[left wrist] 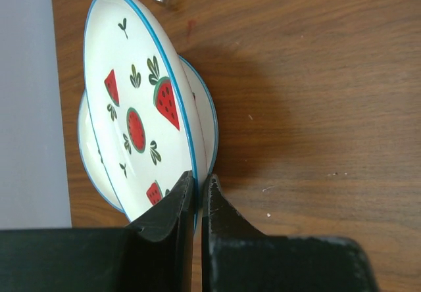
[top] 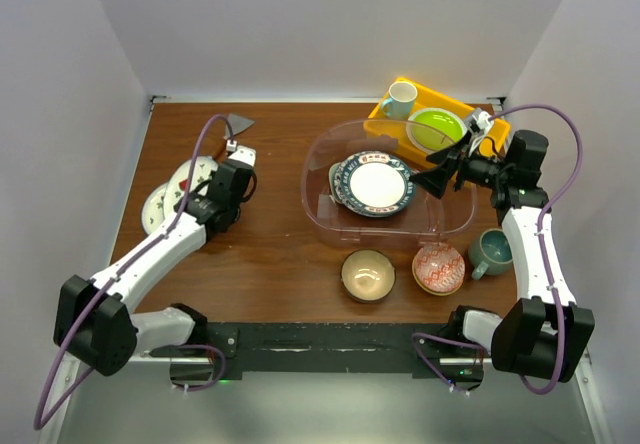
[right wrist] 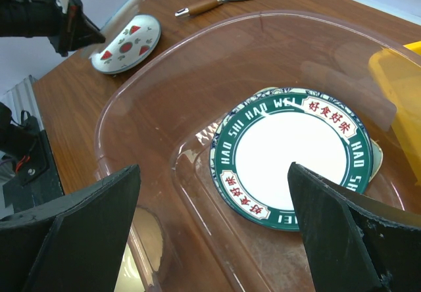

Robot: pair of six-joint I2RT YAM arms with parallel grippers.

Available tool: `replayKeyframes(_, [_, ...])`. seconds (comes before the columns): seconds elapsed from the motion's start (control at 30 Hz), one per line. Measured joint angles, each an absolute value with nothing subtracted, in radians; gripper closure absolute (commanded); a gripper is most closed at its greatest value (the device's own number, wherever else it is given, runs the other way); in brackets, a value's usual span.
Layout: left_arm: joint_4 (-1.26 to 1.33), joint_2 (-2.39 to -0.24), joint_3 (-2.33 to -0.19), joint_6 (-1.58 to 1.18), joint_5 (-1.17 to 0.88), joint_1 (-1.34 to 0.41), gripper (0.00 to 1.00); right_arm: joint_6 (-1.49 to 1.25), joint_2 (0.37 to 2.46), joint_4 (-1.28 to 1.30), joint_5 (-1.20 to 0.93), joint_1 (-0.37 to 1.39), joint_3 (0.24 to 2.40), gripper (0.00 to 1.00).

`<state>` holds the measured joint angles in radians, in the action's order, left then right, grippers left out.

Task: Place the mixed dishes into the plastic bin
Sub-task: Pick up the plate at the center of the board.

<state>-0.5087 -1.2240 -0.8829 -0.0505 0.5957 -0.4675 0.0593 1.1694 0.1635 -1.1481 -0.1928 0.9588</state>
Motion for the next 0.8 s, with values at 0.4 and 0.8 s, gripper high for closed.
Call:
replayKeyframes(0.4, [-0.511, -1.127, -0.883, 0.015, 0.496, -0.472, 1.0, 0.072, 1.19, 0.191, -1.144, -0.169, 0.975, 0.02])
replayKeyframes(0.8, [-0.511, -1.062, -0.883, 0.022, 0.386, -0.476, 1.0, 0.239, 1.347, 0.474, -1.023, 0.102, 1.264, 0.02])
